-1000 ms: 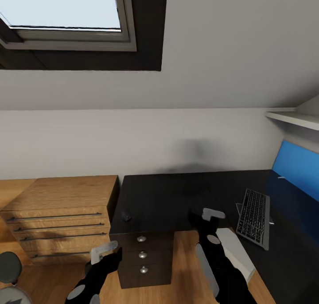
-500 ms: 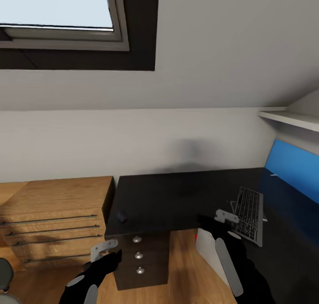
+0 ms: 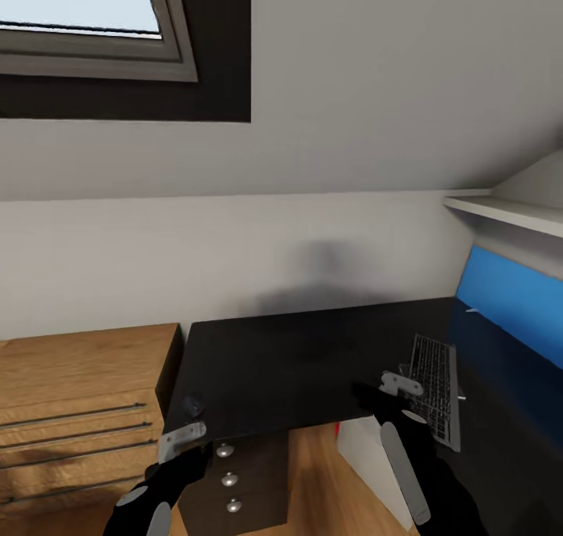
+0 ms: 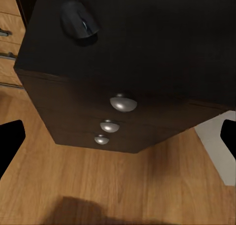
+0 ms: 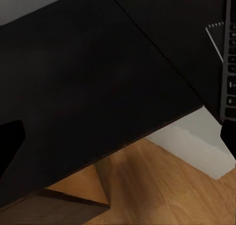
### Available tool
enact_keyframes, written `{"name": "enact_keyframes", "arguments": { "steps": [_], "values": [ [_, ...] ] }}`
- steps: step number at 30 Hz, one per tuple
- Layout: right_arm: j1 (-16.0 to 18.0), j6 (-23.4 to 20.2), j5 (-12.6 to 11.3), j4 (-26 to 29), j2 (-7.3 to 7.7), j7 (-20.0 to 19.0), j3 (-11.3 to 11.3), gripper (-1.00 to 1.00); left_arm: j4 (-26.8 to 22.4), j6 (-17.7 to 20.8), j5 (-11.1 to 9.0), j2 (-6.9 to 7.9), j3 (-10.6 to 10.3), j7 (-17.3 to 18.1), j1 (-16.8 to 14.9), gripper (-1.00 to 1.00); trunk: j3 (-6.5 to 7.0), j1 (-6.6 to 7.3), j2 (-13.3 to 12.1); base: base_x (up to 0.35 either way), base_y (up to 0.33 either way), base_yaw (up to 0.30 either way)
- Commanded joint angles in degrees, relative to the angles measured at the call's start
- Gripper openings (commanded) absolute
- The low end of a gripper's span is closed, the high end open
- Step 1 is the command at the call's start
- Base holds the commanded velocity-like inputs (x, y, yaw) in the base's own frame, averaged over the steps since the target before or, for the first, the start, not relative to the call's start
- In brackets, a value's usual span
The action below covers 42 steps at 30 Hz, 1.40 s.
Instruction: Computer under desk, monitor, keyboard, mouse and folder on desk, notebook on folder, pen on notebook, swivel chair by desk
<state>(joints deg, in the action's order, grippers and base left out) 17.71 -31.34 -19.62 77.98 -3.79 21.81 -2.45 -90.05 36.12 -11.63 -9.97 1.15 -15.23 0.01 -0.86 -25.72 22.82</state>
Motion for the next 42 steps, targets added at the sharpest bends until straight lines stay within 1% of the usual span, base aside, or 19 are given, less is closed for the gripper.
{"name": "enact_keyframes", "arguments": {
  "steps": [1, 8, 11, 26, 32, 39, 42],
  "values": [
    [0.05, -0.09, -0.60, 0.08, 0.01, 0.58, -0.09, 1.00, -0.10, 0.18, -0.61, -0.03, 0.08, -0.42, -0.01, 1.00, -0.09, -0.07, 0.10, 0.278, 0.000, -0.002],
    [0.05, -0.05, -0.62, 0.31, -0.15, 0.75, -0.02, 1.00, -0.13, 0.18, -0.59, -0.03, 0.30, -0.42, -0.01, 1.00, -0.08, -0.07, 0.10, 0.240, 0.000, -0.002],
    [0.05, -0.04, -0.53, 0.19, -0.12, 0.70, -0.02, 1.00, -0.13, 0.18, -0.59, -0.03, 0.27, -0.42, -0.01, 1.00, 0.01, -0.07, 0.10, 0.240, 0.000, -0.142],
    [0.05, -0.03, -0.45, 0.07, -0.08, 0.66, -0.02, 1.00, -0.13, 0.18, -0.59, -0.03, 0.43, -0.42, -0.01, 1.00, 0.68, -0.07, 0.10, 0.025, 0.000, -0.257],
    [0.05, -0.03, -0.43, 0.06, -0.08, 0.76, -0.02, 1.00, -0.13, 0.18, -0.57, -0.03, 0.37, -0.42, -0.01, 1.00, 0.93, -0.07, 0.10, 0.225, -0.028, -0.268],
    [0.05, -0.03, -0.42, 0.06, -0.15, 0.77, -0.02, 1.00, -0.13, 0.18, -0.50, -0.03, 0.36, -0.42, -0.01, 1.00, 1.22, -0.07, 0.10, 0.263, -0.209, -0.268],
    [0.05, -0.03, -0.47, 0.01, -0.18, 0.75, -0.02, 1.00, -0.13, 0.18, -0.50, -0.03, 0.43, -0.37, -0.01, 1.00, 1.34, -0.07, 0.10, 0.099, -0.139, -0.268]
  ]
}}
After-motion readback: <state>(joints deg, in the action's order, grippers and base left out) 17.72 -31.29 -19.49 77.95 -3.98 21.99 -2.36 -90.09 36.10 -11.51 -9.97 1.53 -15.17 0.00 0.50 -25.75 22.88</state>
